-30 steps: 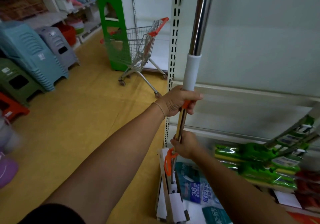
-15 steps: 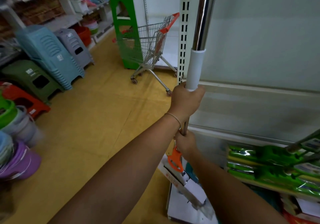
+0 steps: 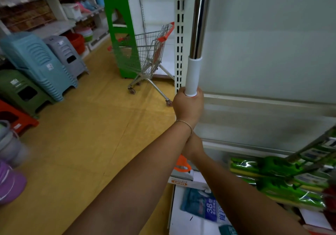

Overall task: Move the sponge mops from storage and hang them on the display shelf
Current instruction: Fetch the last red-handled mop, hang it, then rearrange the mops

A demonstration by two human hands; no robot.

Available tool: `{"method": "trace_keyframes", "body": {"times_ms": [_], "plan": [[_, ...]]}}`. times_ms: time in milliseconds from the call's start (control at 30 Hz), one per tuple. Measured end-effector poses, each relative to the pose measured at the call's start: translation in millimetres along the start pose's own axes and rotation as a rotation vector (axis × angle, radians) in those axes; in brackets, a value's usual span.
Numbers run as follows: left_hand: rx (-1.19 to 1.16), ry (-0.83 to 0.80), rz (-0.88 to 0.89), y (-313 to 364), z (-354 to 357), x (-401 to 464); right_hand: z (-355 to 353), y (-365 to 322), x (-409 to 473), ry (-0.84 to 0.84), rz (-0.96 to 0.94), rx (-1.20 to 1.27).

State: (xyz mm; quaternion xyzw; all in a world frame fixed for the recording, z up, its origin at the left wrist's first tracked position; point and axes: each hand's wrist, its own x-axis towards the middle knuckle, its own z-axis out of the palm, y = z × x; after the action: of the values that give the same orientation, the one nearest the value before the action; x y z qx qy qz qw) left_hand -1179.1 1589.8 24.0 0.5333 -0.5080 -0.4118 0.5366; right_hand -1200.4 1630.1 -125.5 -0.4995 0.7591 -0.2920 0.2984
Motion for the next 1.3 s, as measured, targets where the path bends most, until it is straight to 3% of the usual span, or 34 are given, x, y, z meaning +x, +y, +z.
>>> {"method": "trace_keyframes", "body": {"times_ms": [367,633,867,1067,1233,1300], "plan": [[0.048,-0.098,-0.045,0.8,6.8,12.8,-19.3,-9.1,19.4,-0.080,0.037,-0.165],[0.261,-0.516,0.074,1.8,-23.3,27.8,-71.6,-38.9,10.7,0.031,-0.073,-0.250],[0.395,-0.519,0.354,46.5,-38.8,44.2,-145.9,-95.9,-17.8,0.246,-0.182,-0.372],[0.482,-0.474,0.514,79.9,-44.7,45.3,-227.9,-186.8,-41.6,0.669,-0.537,-0.059],[0.360,-0.406,0.544,101.0,-43.3,42.7,-252.2,-246.7,-35.9,0.688,-0.611,-0.058],[0.418,-0.374,0.557,115.7,-40.3,46.8,-253.6,-255.9,-30.5,0.694,-0.589,-0.062]]}}
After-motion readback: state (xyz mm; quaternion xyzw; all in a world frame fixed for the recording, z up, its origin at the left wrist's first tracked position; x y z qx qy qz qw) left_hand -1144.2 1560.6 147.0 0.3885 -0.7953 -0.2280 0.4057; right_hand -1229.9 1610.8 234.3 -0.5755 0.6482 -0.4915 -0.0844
